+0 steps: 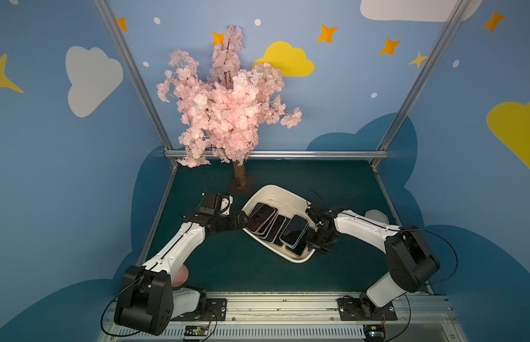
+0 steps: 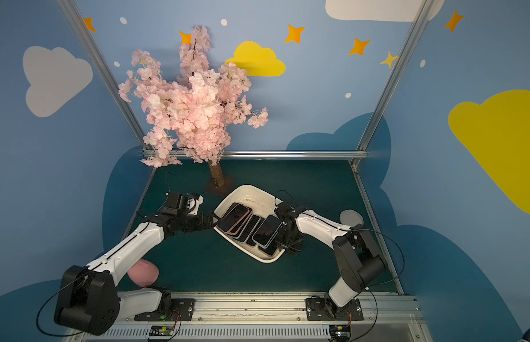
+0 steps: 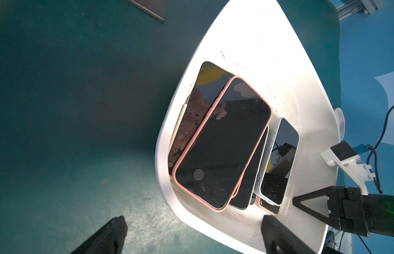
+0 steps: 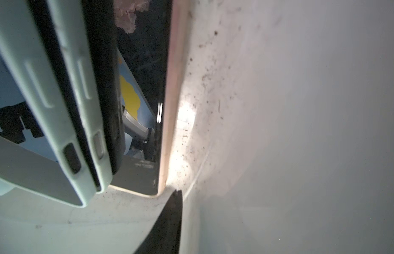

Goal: Take the phone out of the storage box
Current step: Move the storage box to the center of the board.

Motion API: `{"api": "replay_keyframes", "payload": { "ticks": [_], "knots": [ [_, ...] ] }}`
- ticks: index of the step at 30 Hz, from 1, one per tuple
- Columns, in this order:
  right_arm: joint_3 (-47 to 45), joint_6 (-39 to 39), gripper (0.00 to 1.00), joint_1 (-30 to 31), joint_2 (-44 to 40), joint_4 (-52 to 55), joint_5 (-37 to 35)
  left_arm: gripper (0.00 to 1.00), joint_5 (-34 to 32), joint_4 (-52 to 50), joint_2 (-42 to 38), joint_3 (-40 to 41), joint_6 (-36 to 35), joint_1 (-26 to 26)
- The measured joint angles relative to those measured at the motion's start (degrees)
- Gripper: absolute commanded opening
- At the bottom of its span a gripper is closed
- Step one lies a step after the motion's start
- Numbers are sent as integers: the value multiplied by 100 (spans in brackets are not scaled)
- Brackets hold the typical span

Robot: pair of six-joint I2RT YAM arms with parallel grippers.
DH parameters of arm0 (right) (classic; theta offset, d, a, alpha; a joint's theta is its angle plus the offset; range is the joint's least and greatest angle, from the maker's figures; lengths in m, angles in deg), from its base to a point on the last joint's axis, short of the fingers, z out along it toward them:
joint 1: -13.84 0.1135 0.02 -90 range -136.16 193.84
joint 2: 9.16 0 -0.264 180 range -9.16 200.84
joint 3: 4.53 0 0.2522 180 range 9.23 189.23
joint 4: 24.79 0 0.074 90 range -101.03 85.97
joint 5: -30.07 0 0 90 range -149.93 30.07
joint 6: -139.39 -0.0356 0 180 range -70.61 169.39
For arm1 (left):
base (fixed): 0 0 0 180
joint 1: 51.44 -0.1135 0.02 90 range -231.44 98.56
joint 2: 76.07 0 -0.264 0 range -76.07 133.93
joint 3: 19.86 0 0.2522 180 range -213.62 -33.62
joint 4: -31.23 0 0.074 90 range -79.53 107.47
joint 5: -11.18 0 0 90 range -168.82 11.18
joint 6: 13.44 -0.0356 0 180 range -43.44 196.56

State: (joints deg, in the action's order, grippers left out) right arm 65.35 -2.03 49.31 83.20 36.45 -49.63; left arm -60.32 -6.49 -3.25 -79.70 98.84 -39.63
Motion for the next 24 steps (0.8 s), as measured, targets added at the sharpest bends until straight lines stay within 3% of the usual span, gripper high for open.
{"api": "replay_keyframes", "payload": {
  "ticks": [9, 24],
  "knots": [
    [262, 555, 1, -404, 168, 160, 195, 100, 15, -9, 0, 2, -13, 26],
    [1497, 2380, 0, -1534, 942, 986, -245, 100, 13, -76, -68, 15, -15, 59]
  ]
}}
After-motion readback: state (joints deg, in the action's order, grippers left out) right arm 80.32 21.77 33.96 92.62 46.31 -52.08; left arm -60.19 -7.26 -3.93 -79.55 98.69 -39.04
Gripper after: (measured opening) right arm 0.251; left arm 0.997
